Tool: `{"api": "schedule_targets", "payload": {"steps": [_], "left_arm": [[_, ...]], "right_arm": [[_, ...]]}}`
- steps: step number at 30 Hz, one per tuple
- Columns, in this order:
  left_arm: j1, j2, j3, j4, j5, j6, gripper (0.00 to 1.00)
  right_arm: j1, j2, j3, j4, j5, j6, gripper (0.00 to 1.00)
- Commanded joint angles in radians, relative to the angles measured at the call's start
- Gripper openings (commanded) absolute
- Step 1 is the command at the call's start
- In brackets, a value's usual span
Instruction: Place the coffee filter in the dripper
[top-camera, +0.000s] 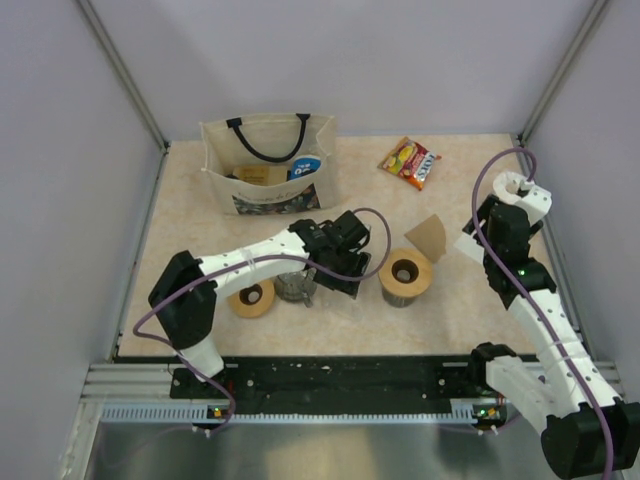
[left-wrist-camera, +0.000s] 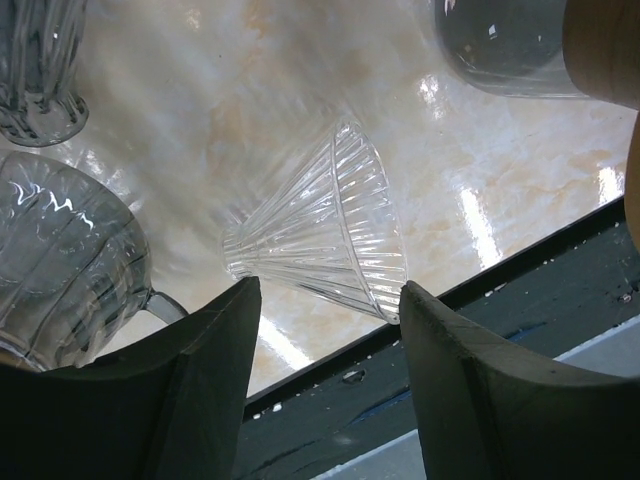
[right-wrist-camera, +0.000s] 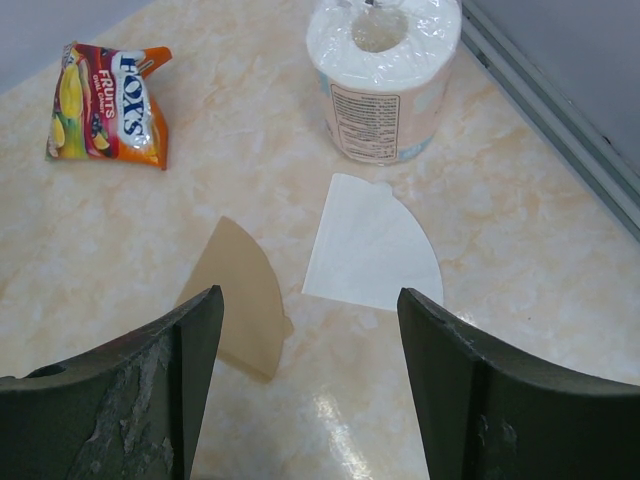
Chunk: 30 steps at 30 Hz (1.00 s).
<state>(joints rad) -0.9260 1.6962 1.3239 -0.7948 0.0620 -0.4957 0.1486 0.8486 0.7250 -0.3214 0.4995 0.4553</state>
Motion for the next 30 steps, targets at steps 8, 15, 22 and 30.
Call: {"api": "schedule_targets", "payload": {"steps": [8,15,22,30], "left_arm": [[-0.036,0.071,0.04,-0.02,-0.1,-0.084,0.55],[-0.051,0.079,0.054,-0.06,-0.169,-0.099,0.37],[-0.051,0.062,0.061,-0.078,-0.186,-0.087,0.12],[-0.051,0.016,0.086,-0.135,-0.277,-0.103,0.0]], "right_arm": [[0.003,-0.006,-0.004,0.03,-0.001,-0.009,0.71],[0.002,-0.014,-0.004,0.028,0.001,-0.01,0.71],[0.002,-0.022,-0.004,0.03,-0.006,-0.017,0.71],[0.003,-0.045,-0.006,0.031,-0.019,-0.027,0.75]]}}
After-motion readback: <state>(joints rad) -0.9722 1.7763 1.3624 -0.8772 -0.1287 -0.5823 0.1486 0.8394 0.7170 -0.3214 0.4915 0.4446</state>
